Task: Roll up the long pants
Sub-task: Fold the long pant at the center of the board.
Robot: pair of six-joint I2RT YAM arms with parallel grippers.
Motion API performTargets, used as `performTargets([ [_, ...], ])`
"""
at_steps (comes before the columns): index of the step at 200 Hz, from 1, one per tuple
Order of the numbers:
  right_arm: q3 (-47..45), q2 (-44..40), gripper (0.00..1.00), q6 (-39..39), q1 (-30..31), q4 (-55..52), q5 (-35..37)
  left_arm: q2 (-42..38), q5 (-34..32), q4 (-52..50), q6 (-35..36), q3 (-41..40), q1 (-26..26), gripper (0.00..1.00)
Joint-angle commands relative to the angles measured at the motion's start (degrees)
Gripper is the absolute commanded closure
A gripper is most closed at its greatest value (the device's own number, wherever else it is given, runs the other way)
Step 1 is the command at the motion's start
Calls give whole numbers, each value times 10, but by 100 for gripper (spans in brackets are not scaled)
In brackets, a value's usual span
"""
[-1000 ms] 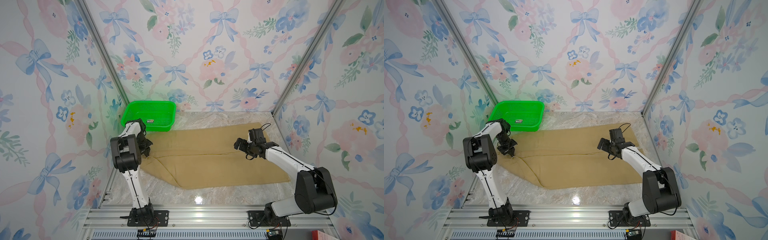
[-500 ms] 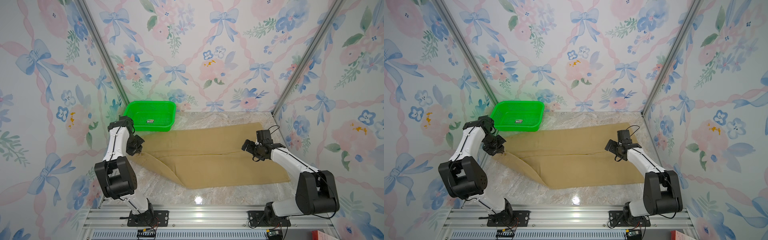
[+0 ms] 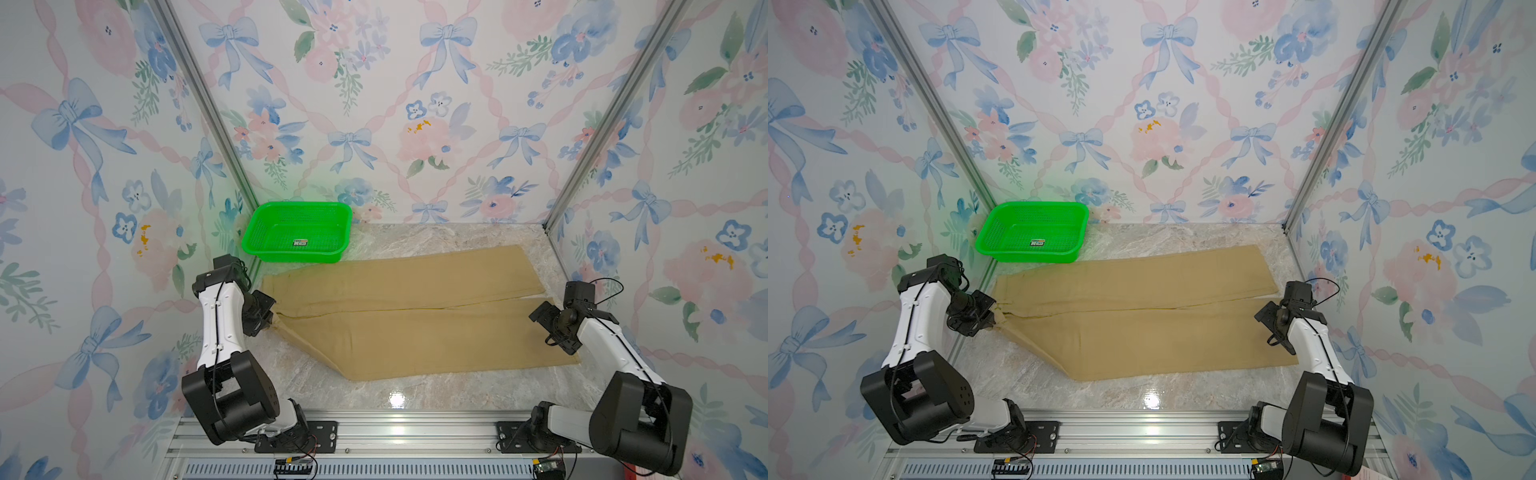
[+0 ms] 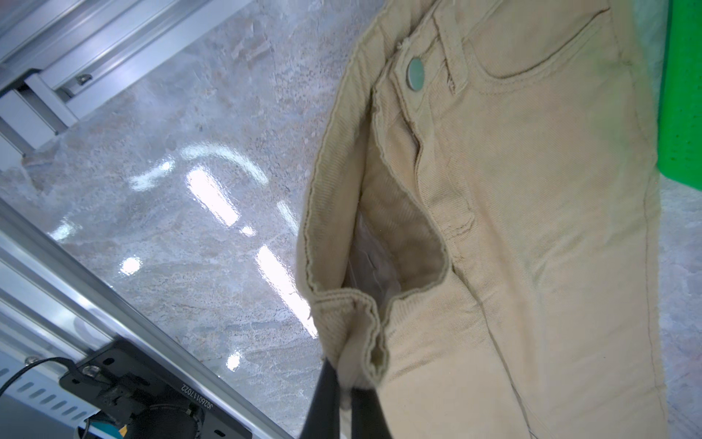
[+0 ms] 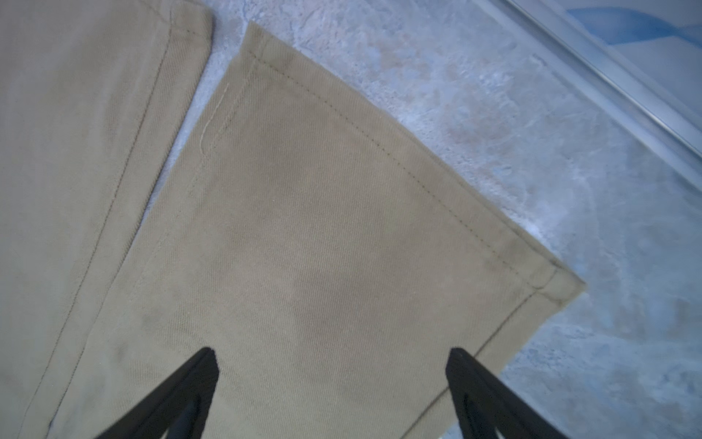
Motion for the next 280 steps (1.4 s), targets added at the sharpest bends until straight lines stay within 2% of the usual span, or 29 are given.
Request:
performTargets([
  [1, -12, -22, 3, -16, -39, -24, 24, 10, 7, 2, -12, 4, 4, 100],
  [50, -37, 12, 3, -48, -138, -20, 23, 35, -2, -8, -13, 41, 4, 100],
  [103, -52, 67, 3, -51, -185, 18, 29, 42, -8, -8, -10, 43, 4, 100],
  [116, -50, 85, 6, -54, -186, 24, 28, 41, -11, -9, -7, 40, 4, 100],
  [125, -51, 96, 18, -59, -188, 36, 26, 39, -13, -8, -6, 38, 4, 100],
  [133, -49, 104, 24, -64, -189, 38, 25, 39, -14, -8, -6, 38, 6, 100],
  [160, -43, 115, 29, -71, -191, 44, 28, 40, -12, -12, -1, 43, 13, 100],
  [203, -40, 137, 51, -74, -201, 46, 27, 39, -6, -13, 3, 45, 20, 100],
  [209, -41, 138, 60, -74, -201, 47, 26, 38, -5, -14, 4, 45, 20, 100],
  [228, -40, 137, 100, -77, -201, 48, 19, 36, -2, -16, 7, 46, 25, 100],
  [246, -37, 128, 100, -76, -201, 43, 3, 34, 10, -21, 11, 48, 31, 100],
  [261, -37, 98, 100, -62, -201, 45, -38, 23, 25, -24, 9, 45, 38, 100],
  [280, -34, 27, 100, -28, -202, 48, -101, -3, 99, -10, 11, 33, 66, 100],
])
